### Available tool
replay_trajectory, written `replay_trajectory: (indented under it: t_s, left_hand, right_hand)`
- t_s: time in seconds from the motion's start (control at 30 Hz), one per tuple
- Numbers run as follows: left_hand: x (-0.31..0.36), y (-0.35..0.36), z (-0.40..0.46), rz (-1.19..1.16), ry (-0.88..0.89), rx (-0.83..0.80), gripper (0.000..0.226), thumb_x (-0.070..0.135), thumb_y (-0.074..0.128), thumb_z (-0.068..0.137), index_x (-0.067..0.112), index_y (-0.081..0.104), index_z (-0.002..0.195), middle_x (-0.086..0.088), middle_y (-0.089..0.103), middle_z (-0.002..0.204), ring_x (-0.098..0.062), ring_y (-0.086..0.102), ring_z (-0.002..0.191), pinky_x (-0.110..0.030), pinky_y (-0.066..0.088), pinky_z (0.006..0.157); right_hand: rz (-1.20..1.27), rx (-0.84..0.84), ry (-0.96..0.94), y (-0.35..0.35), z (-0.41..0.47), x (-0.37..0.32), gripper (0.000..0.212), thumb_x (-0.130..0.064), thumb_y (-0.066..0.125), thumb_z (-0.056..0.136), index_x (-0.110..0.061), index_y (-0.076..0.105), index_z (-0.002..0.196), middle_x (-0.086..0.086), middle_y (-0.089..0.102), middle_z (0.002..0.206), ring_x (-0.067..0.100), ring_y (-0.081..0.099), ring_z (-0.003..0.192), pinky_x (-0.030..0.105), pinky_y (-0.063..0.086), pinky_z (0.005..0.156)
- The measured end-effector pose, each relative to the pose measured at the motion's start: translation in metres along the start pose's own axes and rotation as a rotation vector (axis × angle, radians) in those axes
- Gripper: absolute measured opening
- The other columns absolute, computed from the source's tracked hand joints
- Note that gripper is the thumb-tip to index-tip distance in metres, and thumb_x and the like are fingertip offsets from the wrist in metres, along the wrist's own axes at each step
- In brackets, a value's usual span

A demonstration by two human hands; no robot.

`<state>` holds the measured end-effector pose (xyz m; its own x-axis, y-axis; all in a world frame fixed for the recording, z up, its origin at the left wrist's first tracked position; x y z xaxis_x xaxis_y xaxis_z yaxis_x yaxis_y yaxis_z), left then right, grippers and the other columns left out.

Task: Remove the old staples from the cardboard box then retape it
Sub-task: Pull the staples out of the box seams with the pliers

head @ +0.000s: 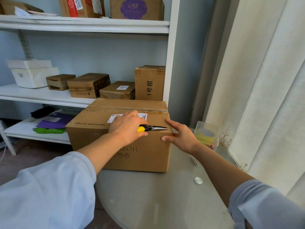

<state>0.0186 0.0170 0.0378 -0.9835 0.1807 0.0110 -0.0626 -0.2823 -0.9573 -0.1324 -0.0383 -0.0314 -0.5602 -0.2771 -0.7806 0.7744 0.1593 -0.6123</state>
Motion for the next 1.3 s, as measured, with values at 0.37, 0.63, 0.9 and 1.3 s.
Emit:
replay_trajectory:
  t_s: [0.37, 0.63, 0.9, 1.3]
  left_hand:
    - [-0.007, 0.003, -0.004, -0.104, -0.034, -0.016, 0.046, 0.051, 0.059, 0.085, 0.04, 0.052, 0.129, 0.005, 0.04, 0.1, -0.016, 0.044, 0.103, -0.029, 0.038, 0.077]
    - [-0.008, 0.005, -0.005, -0.107, -0.019, -0.032, 0.047, 0.051, 0.058, 0.086, 0.043, 0.048, 0.131, 0.004, 0.046, 0.115, -0.016, 0.043, 0.112, -0.033, 0.042, 0.087]
    - [-0.001, 0.004, 0.001, -0.037, 0.02, -0.041, 0.044, 0.052, 0.056, 0.087, 0.043, 0.049, 0.13, 0.004, 0.047, 0.115, -0.018, 0.044, 0.115, -0.036, 0.039, 0.09]
    - [0.004, 0.003, 0.002, 0.019, 0.039, 0.002, 0.044, 0.048, 0.052, 0.091, 0.041, 0.047, 0.134, 0.005, 0.046, 0.111, -0.016, 0.044, 0.116, -0.033, 0.038, 0.09]
  right_hand:
    - [0.015, -0.01, 0.014, 0.002, 0.0, 0.0, 0.076, -0.032, 0.068, 0.085, -0.035, 0.026, 0.148, -0.001, 0.035, 0.148, 0.025, 0.041, 0.133, 0.049, 0.039, 0.109]
    - [0.02, -0.01, 0.014, 0.002, -0.002, -0.002, 0.076, -0.031, 0.067, 0.085, -0.034, 0.025, 0.149, -0.001, 0.034, 0.148, 0.025, 0.039, 0.134, 0.049, 0.038, 0.109]
    - [0.009, -0.006, 0.014, 0.001, -0.003, -0.004, 0.075, -0.029, 0.067, 0.086, -0.032, 0.026, 0.149, 0.0, 0.034, 0.148, 0.026, 0.039, 0.134, 0.05, 0.039, 0.108]
    - [-0.018, -0.01, 0.014, 0.001, -0.005, -0.005, 0.076, -0.034, 0.067, 0.085, -0.035, 0.025, 0.149, -0.002, 0.036, 0.148, 0.025, 0.041, 0.133, 0.051, 0.039, 0.108]
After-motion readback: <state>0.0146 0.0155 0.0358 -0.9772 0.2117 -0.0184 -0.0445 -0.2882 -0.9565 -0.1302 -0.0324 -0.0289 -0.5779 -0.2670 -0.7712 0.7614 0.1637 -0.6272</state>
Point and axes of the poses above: each hand's wrist, its own z-axis towards the middle knuckle, its own y-axis out of the palm, x = y × z, the point moved 10 cm from there along z, towards the middle knuckle
